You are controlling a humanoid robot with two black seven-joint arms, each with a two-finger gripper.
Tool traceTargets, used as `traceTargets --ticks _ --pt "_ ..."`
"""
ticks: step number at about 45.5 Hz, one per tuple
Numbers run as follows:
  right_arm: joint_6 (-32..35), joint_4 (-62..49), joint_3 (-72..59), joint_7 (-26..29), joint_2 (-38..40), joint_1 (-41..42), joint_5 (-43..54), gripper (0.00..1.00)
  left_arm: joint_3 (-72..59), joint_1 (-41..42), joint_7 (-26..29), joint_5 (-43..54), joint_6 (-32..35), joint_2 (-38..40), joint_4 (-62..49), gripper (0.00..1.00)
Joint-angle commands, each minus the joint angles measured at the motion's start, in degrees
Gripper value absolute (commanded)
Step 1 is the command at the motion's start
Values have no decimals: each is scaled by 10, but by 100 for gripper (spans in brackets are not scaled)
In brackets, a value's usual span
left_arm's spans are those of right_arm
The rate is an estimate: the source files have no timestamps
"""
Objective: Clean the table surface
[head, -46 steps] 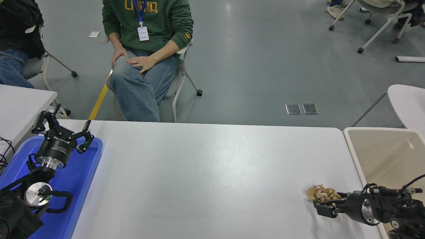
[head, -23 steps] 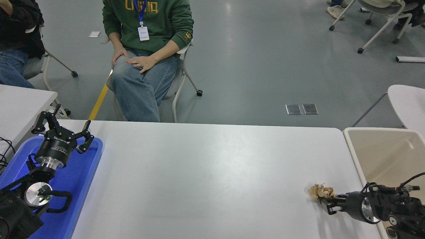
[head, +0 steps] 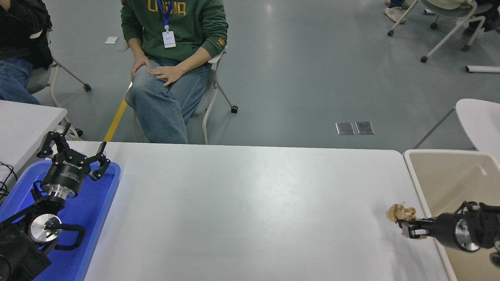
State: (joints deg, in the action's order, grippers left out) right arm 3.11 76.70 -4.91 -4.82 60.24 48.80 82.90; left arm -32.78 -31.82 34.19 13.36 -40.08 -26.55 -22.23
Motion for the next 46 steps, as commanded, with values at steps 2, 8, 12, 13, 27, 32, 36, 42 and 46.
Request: traceTargets --ticks 2,8,12,13,27,32,36,42,46 --pt "61 76 4 -9 119 75 -34 0 0 0 0 0 0 0 0 100" --pt "117 83 9 -27 169 132 -58 0 0 0 0 0 0 0 0 100" --pt "162 83 22 -31 195 168 -84 0 0 0 0 0 0 0 0 100" --pt "174 83 27 -32 201 176 -90 0 0 0 0 0 0 0 0 100" --pt "296 83 120 -32 262 220 -105 0 0 0 0 0 0 0 0 100" --pt "329 83 148 -31 276 221 -105 0 0 0 0 0 0 0 0 100" --pt "345 82 161 -32 282 221 -106 0 0 0 0 0 0 0 0 100" --pt "349 82 163 -32 284 221 -105 0 0 0 0 0 0 0 0 100" --pt "350 82 162 -31 284 221 -106 0 0 0 0 0 0 0 0 100"
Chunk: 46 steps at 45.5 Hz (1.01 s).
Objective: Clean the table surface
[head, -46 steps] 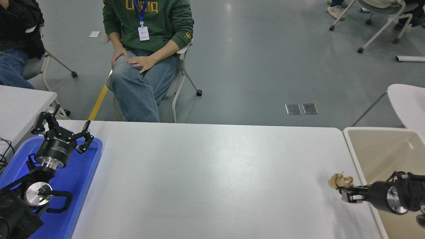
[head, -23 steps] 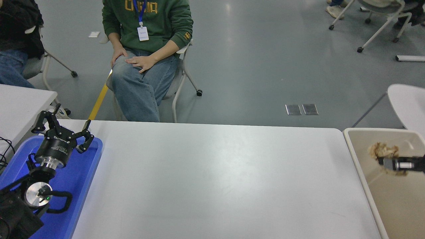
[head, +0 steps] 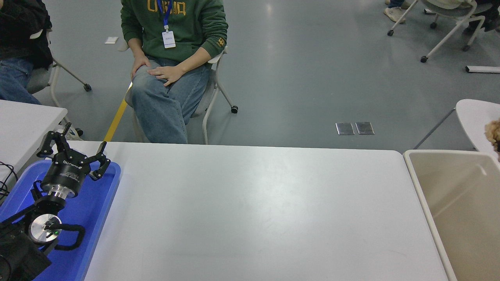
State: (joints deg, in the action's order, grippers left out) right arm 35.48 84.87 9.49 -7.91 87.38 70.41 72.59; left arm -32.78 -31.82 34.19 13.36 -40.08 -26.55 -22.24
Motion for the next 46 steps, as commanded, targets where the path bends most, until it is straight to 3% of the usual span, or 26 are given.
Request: traceTargets --ticks 1,14,22,46 --pt "27 1 18 -1 13 5 -3 0 0 0 0 0 0 0 0 100" --pt "21 -22 6 3 6 -2 -4 0 0 0 0 0 0 0 0 100" --pt "10 -111 2 4 -33 -10 -6 0 0 0 0 0 0 0 0 100" --pt "-173 -478 -28 5 -251 -192 -137 0 0 0 0 0 0 -1 0 100"
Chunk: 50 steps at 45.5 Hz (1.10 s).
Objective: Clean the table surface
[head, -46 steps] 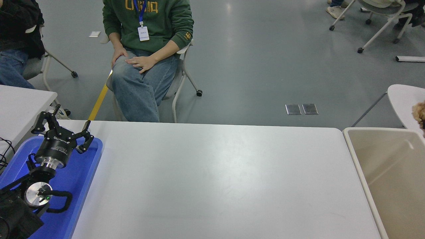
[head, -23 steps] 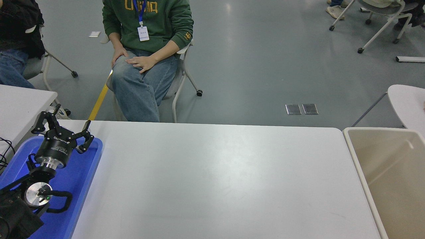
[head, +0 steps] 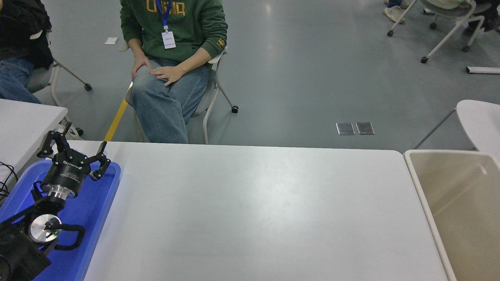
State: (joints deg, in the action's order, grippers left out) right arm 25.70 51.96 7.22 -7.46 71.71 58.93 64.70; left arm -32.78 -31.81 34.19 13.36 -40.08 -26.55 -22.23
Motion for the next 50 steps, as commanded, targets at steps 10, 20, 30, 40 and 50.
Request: traceTargets --ticks 10,20,30,40,50 --pt "-140 -295 -6 2 -218 -150 -142 0 0 0 0 0 0 0 0 100" --pt "-195 -428 -6 2 -336 -199 -187 0 0 0 0 0 0 -1 0 100" --pt "-253 -484 -6 8 -424 -226 -235 0 0 0 0 0 0 0 0 100" --pt "-309 -498 -6 22 -484 -242 -273 0 0 0 0 0 0 -1 0 100" --pt "-333 -498 -6 50 -520 -242 -321 0 0 0 0 0 0 -1 0 100"
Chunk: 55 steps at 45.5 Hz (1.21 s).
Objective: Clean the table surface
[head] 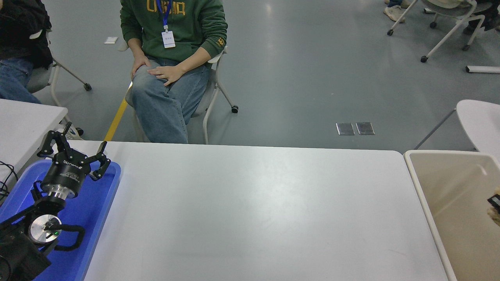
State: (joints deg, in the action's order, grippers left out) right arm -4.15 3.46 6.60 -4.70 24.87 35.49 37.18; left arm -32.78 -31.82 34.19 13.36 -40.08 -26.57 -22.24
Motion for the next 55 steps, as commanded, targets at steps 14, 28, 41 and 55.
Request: traceTargets --ticks 14,28,41,55 --pt "-41 -13 1 30 -55 -8 -47 0 0 0 0 0 0 0 0 100" --pt "-51 -10 1 29 -55 -9 -85 100 0 0 0 0 0 0 0 100" --pt "-50 -5 2 29 -55 -1 -86 100 0 0 0 0 0 0 0 100" --pt "-50 22 14 25 -34 29 -107 100 0 0 0 0 0 -1 0 100"
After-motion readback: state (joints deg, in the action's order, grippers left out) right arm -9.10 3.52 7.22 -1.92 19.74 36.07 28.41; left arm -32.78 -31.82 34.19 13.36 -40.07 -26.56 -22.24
